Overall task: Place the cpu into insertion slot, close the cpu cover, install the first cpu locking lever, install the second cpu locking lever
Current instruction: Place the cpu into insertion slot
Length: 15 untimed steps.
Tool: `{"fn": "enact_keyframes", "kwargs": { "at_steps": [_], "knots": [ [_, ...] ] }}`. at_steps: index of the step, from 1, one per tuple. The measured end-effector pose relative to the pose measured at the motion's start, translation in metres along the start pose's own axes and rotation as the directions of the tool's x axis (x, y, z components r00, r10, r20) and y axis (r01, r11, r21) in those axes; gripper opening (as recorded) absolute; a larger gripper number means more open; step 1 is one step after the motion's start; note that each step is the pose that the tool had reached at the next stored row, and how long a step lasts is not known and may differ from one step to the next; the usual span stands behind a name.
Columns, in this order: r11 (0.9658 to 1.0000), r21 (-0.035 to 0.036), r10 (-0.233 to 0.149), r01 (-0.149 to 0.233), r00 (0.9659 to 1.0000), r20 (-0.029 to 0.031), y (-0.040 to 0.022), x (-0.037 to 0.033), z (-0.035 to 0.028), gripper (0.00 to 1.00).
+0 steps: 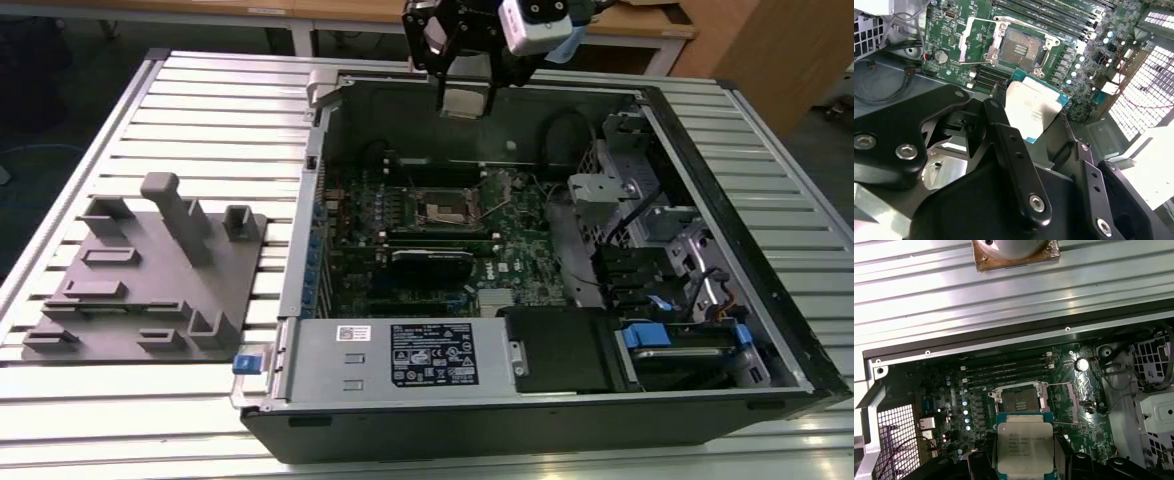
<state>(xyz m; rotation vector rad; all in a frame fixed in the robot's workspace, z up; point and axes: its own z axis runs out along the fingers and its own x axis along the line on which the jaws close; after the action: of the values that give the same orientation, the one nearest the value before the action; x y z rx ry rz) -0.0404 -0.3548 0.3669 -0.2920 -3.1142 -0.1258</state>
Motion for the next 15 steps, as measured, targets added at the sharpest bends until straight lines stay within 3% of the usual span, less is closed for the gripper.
{"fn": "enact_keyframes", "kwargs": {
  "at_steps": [10, 15],
  "knots": [
    [0.9999, -0.0002, 0.013, -0.013, 0.9999, 0.0010, 0.0000, 0.0000, 0.0000, 0.54],
    [0.9991, -0.0009, 0.043, -0.043, 0.9990, 0.0034, 0.0000, 0.0001, 0.0000, 0.54]
  ]
}}
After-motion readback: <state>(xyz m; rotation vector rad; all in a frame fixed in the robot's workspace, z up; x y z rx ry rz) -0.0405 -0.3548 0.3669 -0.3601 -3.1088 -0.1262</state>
